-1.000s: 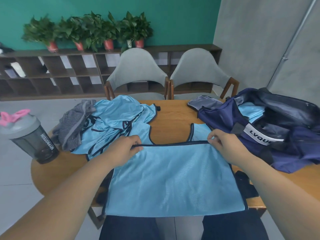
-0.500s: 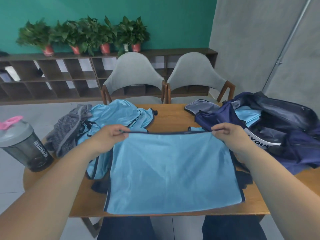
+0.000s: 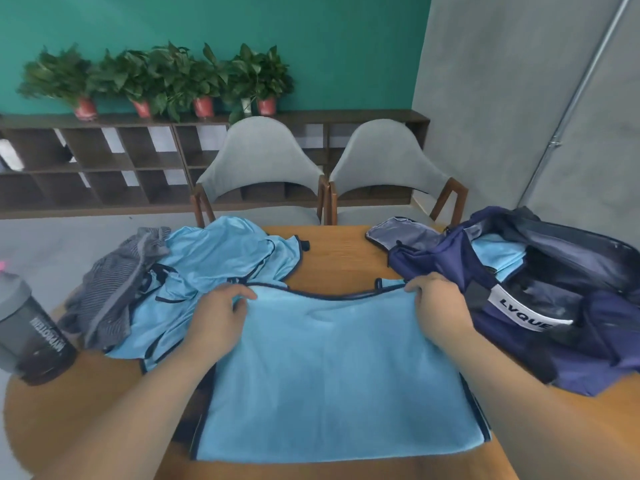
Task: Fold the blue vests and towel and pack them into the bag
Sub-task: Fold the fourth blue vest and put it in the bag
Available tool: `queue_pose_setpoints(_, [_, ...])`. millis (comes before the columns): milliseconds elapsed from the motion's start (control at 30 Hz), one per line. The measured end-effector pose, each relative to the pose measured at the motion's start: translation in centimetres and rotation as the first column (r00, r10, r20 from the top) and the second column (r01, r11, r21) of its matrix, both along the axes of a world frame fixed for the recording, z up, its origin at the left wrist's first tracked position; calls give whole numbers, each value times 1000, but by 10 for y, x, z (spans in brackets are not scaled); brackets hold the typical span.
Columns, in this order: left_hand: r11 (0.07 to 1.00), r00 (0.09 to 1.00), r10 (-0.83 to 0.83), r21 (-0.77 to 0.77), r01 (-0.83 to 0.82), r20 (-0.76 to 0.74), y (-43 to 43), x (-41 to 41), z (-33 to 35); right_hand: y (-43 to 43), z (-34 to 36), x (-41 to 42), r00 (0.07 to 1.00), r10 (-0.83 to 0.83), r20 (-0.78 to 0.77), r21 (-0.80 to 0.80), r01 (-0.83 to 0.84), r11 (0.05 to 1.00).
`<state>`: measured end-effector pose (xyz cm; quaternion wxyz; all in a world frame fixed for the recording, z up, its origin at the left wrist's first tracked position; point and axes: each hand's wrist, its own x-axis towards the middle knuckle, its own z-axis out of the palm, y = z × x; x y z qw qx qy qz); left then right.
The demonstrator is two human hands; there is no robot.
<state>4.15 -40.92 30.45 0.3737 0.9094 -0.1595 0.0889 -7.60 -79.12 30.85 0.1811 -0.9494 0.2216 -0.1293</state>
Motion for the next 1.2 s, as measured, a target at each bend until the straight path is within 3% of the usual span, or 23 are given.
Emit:
queue_pose_setpoints(67, [999, 997, 31, -17, -30, 71, -4, 11, 12, -4, 11, 17, 1000, -1, 0, 10, 1, 1000])
queue_pose_setpoints(133, [997, 995, 20, 66, -26, 96, -12, 20, 14, -7, 13, 32, 989, 17, -145, 41, -11, 999])
queue_pose_setpoints(233, [981, 1000, -13, 192, 13, -1, -22, 17, -10, 1, -9, 29, 965, 35, -259, -82, -58, 995])
queue_pose_setpoints(400, [935, 974, -32, 350, -50, 226, -20, -8, -45, 14, -42, 7, 995, 3, -99, -189, -22, 982])
queue_pose_setpoints(500, [925, 959, -38, 374, -73, 282, -15, -23, -45, 15, -44, -6, 996, 22, -83, -204, -38, 978])
queue_pose_setpoints(667, [943, 958, -50, 329, -47, 281, 0, -49, -41, 17, -52, -32, 996, 66, -63, -217, -78, 973])
queue_pose_setpoints(800, [951, 977, -73, 309, 9, 198, 7, -55, -42, 17, -46, -36, 995, 62, -82, -167, -75, 983])
queue_pose_setpoints(900, [962, 993, -67, 270, 38, 97, 9, -52, -37, 14, -40, -29, 990, 73, -118, -63, -80, 995])
queue_pose_setpoints(1000, [981, 999, -25, 192, 30, -26, 9, -48, -27, 11, -34, -25, 998, 32, -58, 75, -28, 997])
queue_pose_setpoints(1200, [997, 990, 71, 4, -72, 120, 8, -42, -5, 5, -15, -27, 985, -82, 149, 173, 56, 983])
